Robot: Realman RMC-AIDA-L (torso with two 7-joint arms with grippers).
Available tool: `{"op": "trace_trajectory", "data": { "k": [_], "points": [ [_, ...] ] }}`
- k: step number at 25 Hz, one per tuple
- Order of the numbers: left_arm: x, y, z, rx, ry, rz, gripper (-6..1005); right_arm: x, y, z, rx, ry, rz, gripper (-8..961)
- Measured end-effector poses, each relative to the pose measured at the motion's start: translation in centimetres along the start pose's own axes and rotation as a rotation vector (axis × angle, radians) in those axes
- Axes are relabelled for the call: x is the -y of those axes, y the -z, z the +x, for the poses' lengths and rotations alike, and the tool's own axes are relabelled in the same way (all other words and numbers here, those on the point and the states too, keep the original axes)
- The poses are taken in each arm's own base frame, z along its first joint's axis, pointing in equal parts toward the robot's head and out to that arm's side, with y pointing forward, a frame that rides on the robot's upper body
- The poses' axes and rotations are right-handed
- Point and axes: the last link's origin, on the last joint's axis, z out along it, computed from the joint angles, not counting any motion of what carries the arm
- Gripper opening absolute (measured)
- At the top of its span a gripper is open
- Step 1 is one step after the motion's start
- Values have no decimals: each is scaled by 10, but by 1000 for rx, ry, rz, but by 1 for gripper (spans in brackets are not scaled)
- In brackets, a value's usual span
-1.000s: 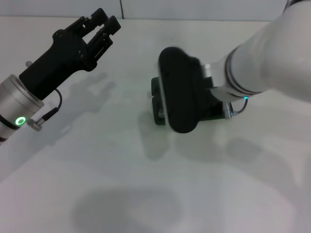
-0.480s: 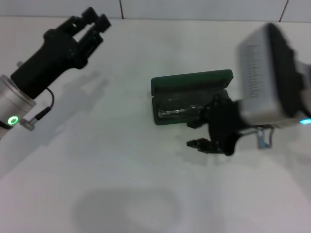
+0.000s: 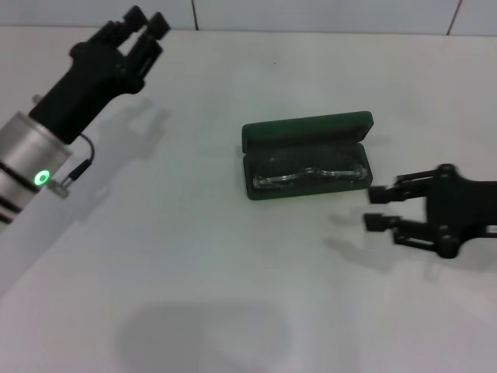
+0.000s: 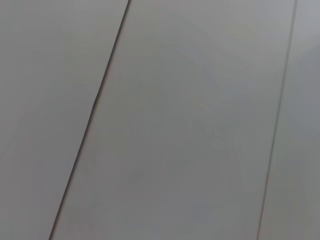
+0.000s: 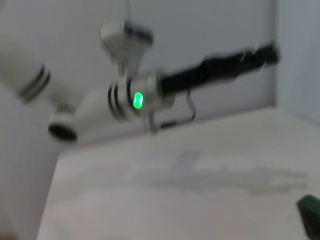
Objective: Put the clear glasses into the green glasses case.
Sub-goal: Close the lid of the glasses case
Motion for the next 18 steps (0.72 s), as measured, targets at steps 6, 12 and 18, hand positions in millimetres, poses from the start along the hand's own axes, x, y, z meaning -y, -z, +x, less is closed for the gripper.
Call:
{"op": "trace_trajectory", "data": {
  "k": [6,12,18],
  "points": [
    [0,-24,-7,82,10,-10,433,-9,28,43,140,-57,74,358],
    [0,-69,-22,365,50,-70,677,-23,53,71,146,-79,157,362],
    [-11,-116,-34,554,-29,-63,747,-28,59,79,149,-92,191,474]
  ]
}}
